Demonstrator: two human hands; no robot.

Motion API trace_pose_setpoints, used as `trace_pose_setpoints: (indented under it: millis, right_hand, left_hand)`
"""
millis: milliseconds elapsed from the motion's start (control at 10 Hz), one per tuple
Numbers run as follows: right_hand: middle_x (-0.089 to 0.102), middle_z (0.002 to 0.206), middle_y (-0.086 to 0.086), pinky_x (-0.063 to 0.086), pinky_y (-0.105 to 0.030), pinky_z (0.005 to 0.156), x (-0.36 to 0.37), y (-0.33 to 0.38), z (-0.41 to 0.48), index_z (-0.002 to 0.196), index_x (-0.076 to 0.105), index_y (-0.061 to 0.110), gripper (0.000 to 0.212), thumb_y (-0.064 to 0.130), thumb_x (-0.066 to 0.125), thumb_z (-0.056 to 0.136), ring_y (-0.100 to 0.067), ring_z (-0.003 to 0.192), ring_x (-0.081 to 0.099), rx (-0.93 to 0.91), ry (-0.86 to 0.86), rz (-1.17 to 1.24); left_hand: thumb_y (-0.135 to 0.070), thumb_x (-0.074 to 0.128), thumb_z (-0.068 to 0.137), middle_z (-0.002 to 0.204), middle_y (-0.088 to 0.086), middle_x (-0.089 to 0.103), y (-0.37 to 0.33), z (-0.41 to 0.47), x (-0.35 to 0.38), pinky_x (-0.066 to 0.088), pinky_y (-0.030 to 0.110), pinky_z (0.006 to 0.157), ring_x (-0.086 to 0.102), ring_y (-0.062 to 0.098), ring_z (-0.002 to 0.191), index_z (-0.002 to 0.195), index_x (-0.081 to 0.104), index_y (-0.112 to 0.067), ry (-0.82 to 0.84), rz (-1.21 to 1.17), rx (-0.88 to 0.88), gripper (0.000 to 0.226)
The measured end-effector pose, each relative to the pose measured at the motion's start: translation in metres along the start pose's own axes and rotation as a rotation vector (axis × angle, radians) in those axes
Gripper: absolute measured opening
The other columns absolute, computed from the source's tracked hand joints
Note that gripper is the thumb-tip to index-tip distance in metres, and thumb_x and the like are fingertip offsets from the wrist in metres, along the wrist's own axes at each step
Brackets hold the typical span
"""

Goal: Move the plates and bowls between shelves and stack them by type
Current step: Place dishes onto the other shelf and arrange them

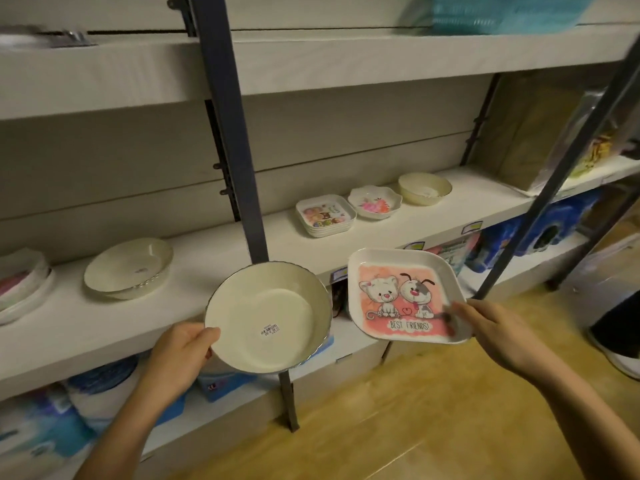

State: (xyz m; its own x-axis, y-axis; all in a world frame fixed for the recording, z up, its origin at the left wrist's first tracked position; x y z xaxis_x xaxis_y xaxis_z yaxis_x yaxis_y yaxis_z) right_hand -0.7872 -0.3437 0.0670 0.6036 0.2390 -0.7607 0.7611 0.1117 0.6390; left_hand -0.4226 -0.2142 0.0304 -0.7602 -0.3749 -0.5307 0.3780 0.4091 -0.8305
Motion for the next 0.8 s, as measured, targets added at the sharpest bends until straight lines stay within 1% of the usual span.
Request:
trace_pose_setpoints:
  millis: [100, 200, 300, 400, 500, 600, 700, 800]
  right_hand:
    - [0.067, 0.089, -0.018, 0.046, -0.047, 0.078, -0.015, -0.016, 0.020, 0.094, 0.068, 0.000, 0.041, 0.030, 0.040, 0.097, -0.031, 0.081, 0.059, 0.017, 0.002, 0.011]
    - [0.067, 0.088, -0.015, 0.047, -0.047, 0.081, -0.025, -0.026, 0.047, 0.085, 0.067, 0.011, 0.036, 0.029, 0.039, 0.097, -0.029, 0.081, 0.060, 0.006, 0.026, 0.014]
    - [0.066, 0.085, -0.012, 0.050, -0.047, 0.078, -0.030, -0.029, 0.082, 0.079, 0.062, 0.019, 0.032, 0.030, 0.038, 0.097, -0.031, 0.081, 0.062, -0.021, 0.071, 0.019]
    - [0.065, 0.090, -0.016, 0.049, -0.050, 0.083, -0.035, -0.031, 0.125, 0.084, 0.064, 0.009, 0.035, 0.029, 0.038, 0.097, -0.033, 0.085, 0.060, -0.036, 0.097, -0.003]
    - [0.067, 0.088, -0.015, 0.048, -0.053, 0.085, -0.035, -0.024, 0.166, 0.076, 0.062, 0.012, 0.043, 0.044, 0.039, 0.093, -0.034, 0.086, 0.062, -0.066, 0.161, 0.003]
    - [0.071, 0.090, -0.014, 0.049, -0.051, 0.085, -0.032, -0.025, 0.215, 0.086, 0.069, 0.004, 0.083, 0.078, 0.033, 0.075, -0.032, 0.086, 0.064, -0.085, 0.180, -0.057]
    - [0.071, 0.098, -0.014, 0.050, -0.049, 0.085, -0.024, -0.022, 0.255, 0.095, 0.069, 0.004, 0.053, 0.046, 0.037, 0.094, -0.030, 0.087, 0.064, -0.088, 0.239, -0.089]
    - [0.068, 0.095, -0.010, 0.047, -0.036, 0.076, 0.003, -0.018, 0.308, 0.089, 0.067, 0.005, 0.047, 0.040, 0.036, 0.097, -0.027, 0.082, 0.061, -0.160, 0.263, -0.075]
  left_hand:
    - [-0.031, 0.053, 0.076, 0.057, 0.009, 0.047, -0.015, 0.007, 0.019, 0.032, 0.031, 0.062, 0.042, 0.022, 0.059, 0.058, 0.050, -0.004, -0.037, 0.014, 0.000, 0.032]
    - [-0.018, 0.055, 0.085, 0.059, 0.012, 0.049, -0.020, 0.022, 0.035, 0.034, 0.031, 0.062, 0.045, 0.024, 0.061, 0.059, 0.051, 0.005, -0.071, 0.007, -0.009, 0.036]
    - [-0.014, 0.053, 0.088, 0.065, 0.016, 0.055, -0.024, 0.039, 0.050, 0.039, 0.031, 0.065, 0.051, 0.025, 0.067, 0.072, 0.058, 0.014, -0.102, 0.008, -0.028, 0.033]
    - [-0.011, 0.050, 0.091, 0.068, 0.017, 0.059, -0.031, 0.057, 0.065, 0.042, 0.030, 0.066, 0.054, 0.024, 0.069, 0.069, 0.059, 0.007, -0.136, 0.006, -0.057, 0.030]
    - [-0.011, 0.051, 0.091, 0.062, 0.013, 0.055, -0.039, 0.069, 0.077, 0.037, 0.024, 0.059, 0.051, 0.020, 0.063, 0.060, 0.054, -0.001, -0.193, 0.003, -0.089, 0.032]
    - [-0.013, 0.053, 0.090, 0.066, 0.015, 0.058, -0.045, 0.081, 0.086, 0.042, 0.034, 0.070, 0.054, 0.025, 0.069, 0.059, 0.055, -0.006, -0.250, -0.025, -0.150, 0.032]
    - [-0.014, 0.052, 0.091, 0.055, 0.003, 0.053, -0.051, 0.086, 0.090, 0.041, 0.032, 0.066, 0.050, 0.023, 0.061, 0.053, 0.052, -0.018, -0.305, -0.019, -0.156, 0.038]
    - [-0.013, 0.052, 0.090, 0.053, -0.001, 0.052, -0.058, 0.088, 0.094, 0.041, 0.031, 0.065, 0.049, 0.023, 0.060, 0.052, 0.051, -0.022, -0.360, -0.037, -0.180, 0.039]
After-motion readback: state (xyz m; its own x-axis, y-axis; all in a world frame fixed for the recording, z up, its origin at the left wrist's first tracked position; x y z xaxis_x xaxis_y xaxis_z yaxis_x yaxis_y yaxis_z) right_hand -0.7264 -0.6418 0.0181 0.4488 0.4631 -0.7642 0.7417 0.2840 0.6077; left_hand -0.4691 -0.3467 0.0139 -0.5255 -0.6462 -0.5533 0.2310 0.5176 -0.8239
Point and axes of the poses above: each hand's wrist, its own z-axis towards the middle knuckle, its own x-axis out of the palm, y = z × x, the point moved 7 cm from there along z, towards the middle knuckle
